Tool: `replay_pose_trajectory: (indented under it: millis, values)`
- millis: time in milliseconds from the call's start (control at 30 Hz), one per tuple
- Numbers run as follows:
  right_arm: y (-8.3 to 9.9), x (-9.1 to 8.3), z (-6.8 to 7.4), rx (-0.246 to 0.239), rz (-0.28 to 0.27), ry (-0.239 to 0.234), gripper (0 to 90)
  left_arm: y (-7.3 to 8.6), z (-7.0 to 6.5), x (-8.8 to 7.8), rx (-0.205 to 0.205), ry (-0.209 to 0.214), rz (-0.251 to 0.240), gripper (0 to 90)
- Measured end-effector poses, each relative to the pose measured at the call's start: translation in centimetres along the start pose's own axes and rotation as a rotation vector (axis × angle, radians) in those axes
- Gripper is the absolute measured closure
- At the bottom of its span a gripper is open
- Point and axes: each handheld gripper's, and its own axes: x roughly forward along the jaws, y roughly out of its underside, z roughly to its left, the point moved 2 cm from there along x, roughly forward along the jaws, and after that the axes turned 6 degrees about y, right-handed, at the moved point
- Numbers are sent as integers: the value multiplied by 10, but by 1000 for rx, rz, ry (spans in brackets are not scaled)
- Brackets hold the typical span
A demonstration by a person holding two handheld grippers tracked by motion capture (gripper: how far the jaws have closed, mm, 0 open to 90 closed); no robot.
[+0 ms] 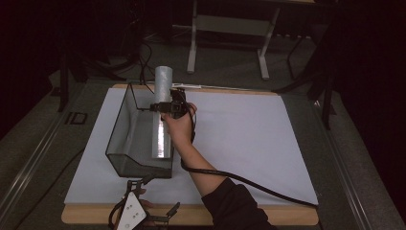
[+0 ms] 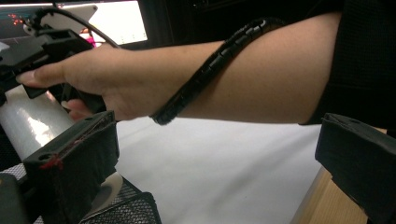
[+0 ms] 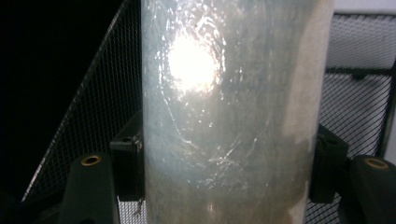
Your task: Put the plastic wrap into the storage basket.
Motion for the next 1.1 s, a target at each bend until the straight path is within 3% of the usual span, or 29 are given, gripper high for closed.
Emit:
replay_pose_trajectory:
  millis: [233, 367, 533, 700, 967, 1100]
  values:
    - [16, 10, -7, 20, 33, 6, 324, 0, 0, 0, 1, 1, 0, 2]
    - [21, 12, -10, -8, 36, 36, 324, 0, 0, 0, 3, 1, 3, 2]
    - [30, 18, -20, 42, 76, 14, 323, 1, -1, 2, 6, 4, 9, 2]
    - [31, 22, -17, 21, 91, 16, 322, 1, -1, 1, 10, 5, 10, 3]
    - [31, 28, -22, 30, 110, 62, 309, 1, -1, 2, 12, 8, 14, 2]
    - [29, 28, -19, -10, 128, 84, 299, 1, -1, 2, 13, 9, 18, 3]
